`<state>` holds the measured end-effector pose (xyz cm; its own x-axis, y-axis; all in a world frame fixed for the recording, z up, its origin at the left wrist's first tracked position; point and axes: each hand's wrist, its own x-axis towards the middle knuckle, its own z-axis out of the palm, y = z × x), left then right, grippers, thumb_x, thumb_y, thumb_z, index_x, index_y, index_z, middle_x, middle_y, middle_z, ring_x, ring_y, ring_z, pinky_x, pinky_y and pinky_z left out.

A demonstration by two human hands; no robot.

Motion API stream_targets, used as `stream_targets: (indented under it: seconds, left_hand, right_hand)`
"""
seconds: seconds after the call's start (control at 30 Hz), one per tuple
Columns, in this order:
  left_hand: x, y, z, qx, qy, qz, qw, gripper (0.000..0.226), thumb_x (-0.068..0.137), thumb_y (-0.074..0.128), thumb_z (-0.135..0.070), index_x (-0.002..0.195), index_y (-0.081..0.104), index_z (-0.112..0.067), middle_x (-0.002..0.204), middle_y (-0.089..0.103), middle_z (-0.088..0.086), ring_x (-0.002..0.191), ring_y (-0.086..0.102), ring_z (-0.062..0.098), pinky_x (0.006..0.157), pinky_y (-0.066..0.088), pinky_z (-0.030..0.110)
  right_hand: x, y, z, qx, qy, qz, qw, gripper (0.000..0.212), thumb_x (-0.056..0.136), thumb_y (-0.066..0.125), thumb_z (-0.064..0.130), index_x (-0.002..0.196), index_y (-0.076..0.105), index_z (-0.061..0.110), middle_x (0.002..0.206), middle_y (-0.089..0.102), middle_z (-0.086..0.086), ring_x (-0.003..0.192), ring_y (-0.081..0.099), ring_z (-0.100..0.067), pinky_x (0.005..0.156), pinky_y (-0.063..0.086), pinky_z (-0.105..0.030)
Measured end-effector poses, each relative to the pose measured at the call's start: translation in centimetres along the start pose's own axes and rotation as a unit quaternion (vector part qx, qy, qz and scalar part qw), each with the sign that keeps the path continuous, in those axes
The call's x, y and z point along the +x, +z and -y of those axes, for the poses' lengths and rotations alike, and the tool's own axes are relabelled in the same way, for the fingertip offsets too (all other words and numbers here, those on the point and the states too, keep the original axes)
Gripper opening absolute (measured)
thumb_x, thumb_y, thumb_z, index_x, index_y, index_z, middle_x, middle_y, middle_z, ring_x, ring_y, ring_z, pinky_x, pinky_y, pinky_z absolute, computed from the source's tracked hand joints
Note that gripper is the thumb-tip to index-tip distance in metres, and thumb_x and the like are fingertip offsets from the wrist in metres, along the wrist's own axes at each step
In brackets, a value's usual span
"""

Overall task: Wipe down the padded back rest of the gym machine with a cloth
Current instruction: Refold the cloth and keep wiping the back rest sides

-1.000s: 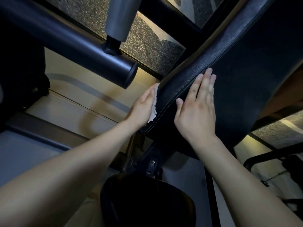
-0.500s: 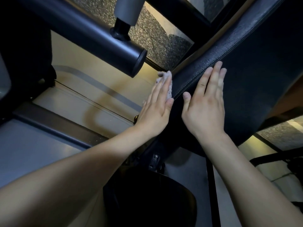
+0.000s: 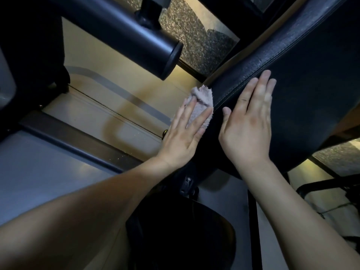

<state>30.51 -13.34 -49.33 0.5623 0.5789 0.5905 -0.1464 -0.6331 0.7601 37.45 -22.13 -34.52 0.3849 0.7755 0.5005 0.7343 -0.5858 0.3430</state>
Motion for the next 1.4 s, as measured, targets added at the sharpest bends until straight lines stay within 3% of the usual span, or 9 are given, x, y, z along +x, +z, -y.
stream_targets:
  seconds: [0.13, 0.4, 0.6, 0.7, 0.9, 1.1, 1.2, 1.3, 1.4]
  left_hand:
    - [-1.8, 1.2, -1.2, -0.071, -0.136, -0.001, 0.988, 0.053, 0.11, 0.03, -0.04, 0.149, 0.005, -0.066, 0.167, -0.011, -0.018, 0.154, -0.014, 0.009, 0.123, 0.012, 0.059]
    - [-0.6, 0.4, -1.5, -0.15, -0.155, 0.007, 0.976, 0.046, 0.103, 0.028, -0.055, 0.144, 0.014, -0.072, 0.158, -0.003, -0.033, 0.151, -0.008, -0.002, 0.125, 0.007, 0.046]
    - [-2.2, 1.3, -2.8, -0.248, -0.24, -0.032, 0.938, 0.046, 0.104, 0.027, -0.057, 0.144, 0.011, -0.073, 0.161, -0.002, -0.035, 0.152, -0.003, -0.001, 0.126, 0.009, 0.05]
    - [-0.5, 0.4, -2.6, -0.268, -0.265, -0.045, 0.925, 0.049, 0.098, 0.025, -0.066, 0.146, 0.015, -0.069, 0.157, 0.013, -0.032, 0.149, 0.008, -0.003, 0.125, 0.01, 0.048]
    - [-2.4, 2.1, -2.6, -0.336, -0.267, -0.092, 0.898, 0.048, 0.105, 0.033, -0.052, 0.152, 0.024, -0.057, 0.163, 0.013, -0.026, 0.152, 0.008, -0.004, 0.127, 0.01, 0.048]
    - [-0.2, 1.5, -0.5, -0.411, -0.324, -0.092, 0.847, 0.045, 0.101, 0.041, -0.042, 0.144, 0.041, -0.055, 0.157, 0.036, -0.011, 0.146, 0.03, 0.006, 0.124, 0.019, 0.051]
    - [-1.5, 2.2, -1.8, -0.474, -0.315, -0.097, 0.816, 0.044, 0.106, 0.041, -0.039, 0.148, 0.04, -0.05, 0.146, 0.053, -0.011, 0.136, 0.046, 0.012, 0.11, 0.038, 0.048]
    - [-1.1, 1.8, -3.1, -0.477, -0.366, -0.134, 0.788, 0.043, 0.107, 0.037, -0.035, 0.149, 0.041, -0.046, 0.149, 0.049, -0.01, 0.132, 0.049, 0.006, 0.115, 0.038, 0.041]
    - [1.9, 0.3, -2.2, -0.517, -0.465, -0.139, 0.705, 0.039, 0.108, 0.041, -0.037, 0.141, 0.057, -0.026, 0.108, 0.071, 0.005, 0.087, 0.069, 0.019, 0.074, 0.056, 0.034]
  right_hand:
    - [-0.1, -0.4, -0.3, 0.007, -0.009, 0.003, 1.0, 0.076, 0.107, 0.037, 0.037, 0.157, 0.001, -0.007, 0.165, -0.009, -0.028, 0.154, -0.008, -0.041, 0.127, 0.007, -0.046]
    - [-0.2, -0.3, -0.5, 0.004, -0.013, 0.017, 1.0, 0.083, 0.105, 0.036, 0.044, 0.157, -0.005, -0.005, 0.165, -0.014, -0.025, 0.154, -0.013, -0.038, 0.127, 0.001, -0.045]
    - [-0.2, -0.3, -0.5, 0.008, -0.013, 0.019, 1.0, 0.083, 0.106, 0.037, 0.044, 0.157, -0.006, -0.004, 0.165, -0.015, -0.023, 0.154, -0.015, -0.037, 0.127, 0.001, -0.046]
    - [-0.3, -0.3, -0.5, 0.002, -0.016, 0.023, 1.0, 0.083, 0.106, 0.036, 0.044, 0.157, -0.007, -0.004, 0.165, -0.016, -0.024, 0.154, -0.015, -0.038, 0.127, -0.001, -0.045]
    - [-0.3, -0.3, -0.4, 0.001, -0.015, 0.023, 1.0, 0.081, 0.106, 0.034, 0.043, 0.157, -0.008, -0.005, 0.165, -0.015, -0.026, 0.153, -0.015, -0.04, 0.127, 0.001, -0.048]
    - [-0.3, -0.2, -0.4, 0.002, -0.013, 0.018, 1.0, 0.081, 0.106, 0.034, 0.043, 0.157, -0.005, -0.005, 0.165, -0.014, -0.025, 0.154, -0.013, -0.04, 0.127, 0.002, -0.047]
    - [-0.4, -0.2, -0.4, 0.008, -0.013, 0.009, 1.0, 0.081, 0.105, 0.035, 0.042, 0.157, -0.005, -0.006, 0.165, -0.012, -0.026, 0.154, -0.012, -0.04, 0.127, 0.003, -0.048]
    - [-0.4, -0.2, -0.5, -0.001, -0.017, 0.008, 1.0, 0.081, 0.105, 0.036, 0.042, 0.157, -0.004, -0.006, 0.165, -0.011, -0.027, 0.154, -0.011, -0.041, 0.127, 0.003, -0.048]
    - [-0.3, -0.1, -0.6, -0.009, -0.018, 0.005, 1.0, 0.081, 0.105, 0.035, 0.043, 0.157, -0.004, -0.007, 0.165, -0.011, -0.027, 0.154, -0.011, -0.041, 0.127, 0.002, -0.047]
